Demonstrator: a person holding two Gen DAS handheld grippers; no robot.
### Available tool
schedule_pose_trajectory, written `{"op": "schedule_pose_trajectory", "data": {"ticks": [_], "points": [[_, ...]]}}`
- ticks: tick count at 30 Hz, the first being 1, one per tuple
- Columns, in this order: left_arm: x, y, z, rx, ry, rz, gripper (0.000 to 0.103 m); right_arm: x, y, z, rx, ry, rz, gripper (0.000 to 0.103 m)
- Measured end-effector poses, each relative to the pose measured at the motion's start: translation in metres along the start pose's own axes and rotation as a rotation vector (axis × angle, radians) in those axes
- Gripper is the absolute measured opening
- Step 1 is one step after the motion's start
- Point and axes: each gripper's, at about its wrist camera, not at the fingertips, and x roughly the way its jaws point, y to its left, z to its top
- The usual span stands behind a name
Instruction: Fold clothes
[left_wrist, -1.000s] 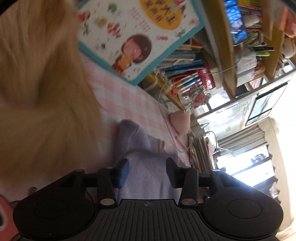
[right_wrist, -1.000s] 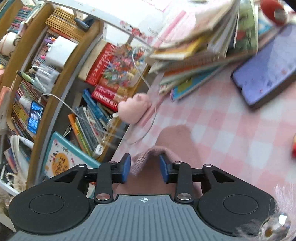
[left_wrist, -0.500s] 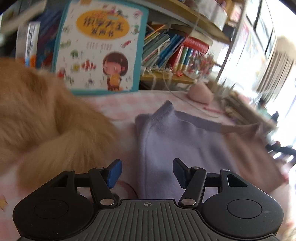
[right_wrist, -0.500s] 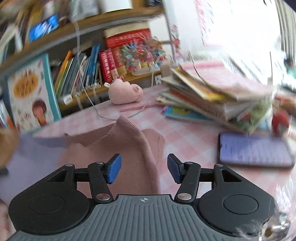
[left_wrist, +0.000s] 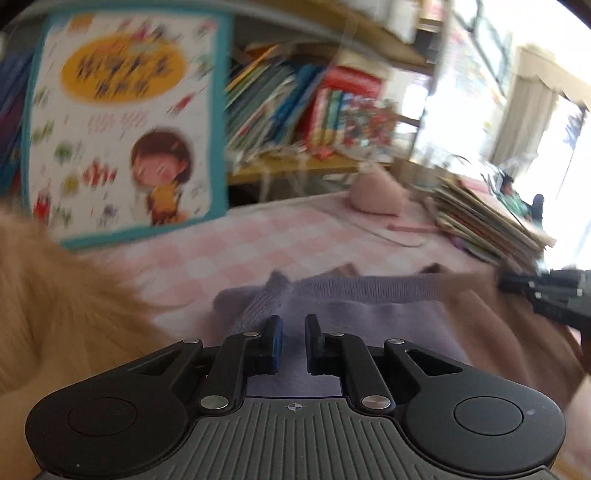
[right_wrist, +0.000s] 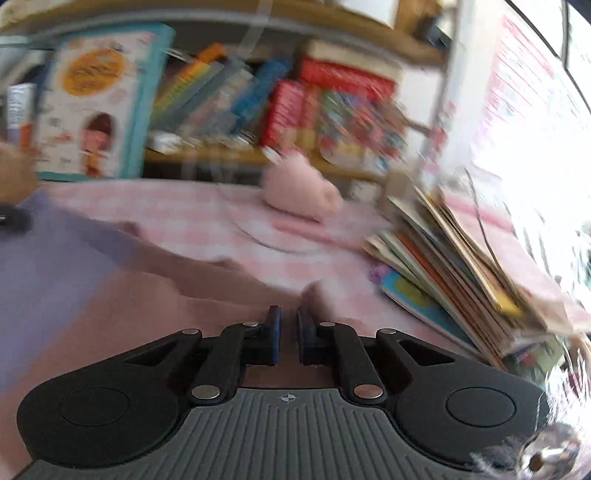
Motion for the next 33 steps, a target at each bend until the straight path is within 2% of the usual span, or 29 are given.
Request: {"op": "schedule_pose_trajectory", "data": {"ticks": [1,3,6,9,11,12,14,16,17,21,25,30,33], "points": [[0.001,0.007,-0.001,-0.041,0.006,-0.016,0.012,0.008,-0.006,-0.001,0.029,0.016,-0.013,0.002],[0.0,0.02,-0.002,-0.117,0.011,-0.054,0.015,0.014,-0.021,-0.002,0.108,0.034,0.001,0.001],[-0.01,0.027,-0.002,-0.137,0.009,-0.056,0.016,0.011,-0.023,-0.003,0.118,0.029,0.0,0.001],[-0.028,0.029,-0.002,-0.129,-0.009,-0.015,0.02,0.001,-0.027,-0.004,0.129,0.02,-0.024,0.001],[-0.041,0.026,-0.004,-0.092,-0.026,0.017,0.038,-0.011,-0.032,-0.008,0.137,0.013,-0.064,0.009],[-0.046,0.025,-0.006,-0.075,-0.031,0.025,0.042,-0.017,-0.037,-0.011,0.166,0.016,-0.051,0.018],[-0.054,0.024,-0.012,-0.062,-0.02,0.012,0.047,-0.029,-0.048,-0.019,0.224,0.023,-0.026,0.024],[-0.059,0.023,-0.018,-0.069,-0.001,-0.01,0.047,-0.042,-0.059,-0.026,0.286,0.032,0.007,0.028],[-0.061,0.022,-0.022,-0.076,0.007,-0.016,0.047,-0.047,-0.065,-0.032,0.335,0.048,0.05,0.03],[-0.077,0.016,-0.038,-0.093,0.015,-0.002,0.047,-0.069,-0.074,-0.052,0.456,0.095,0.157,0.032],[-0.091,0.018,-0.055,-0.151,0.024,-0.035,0.047,-0.085,-0.076,-0.065,0.473,0.126,0.194,0.034],[-0.087,0.017,-0.065,-0.199,0.046,-0.042,0.046,-0.086,-0.079,-0.073,0.512,0.149,0.227,0.034],[-0.081,0.016,-0.069,-0.212,0.051,-0.057,0.046,-0.08,-0.083,-0.077,0.56,0.151,0.241,0.028]]}}
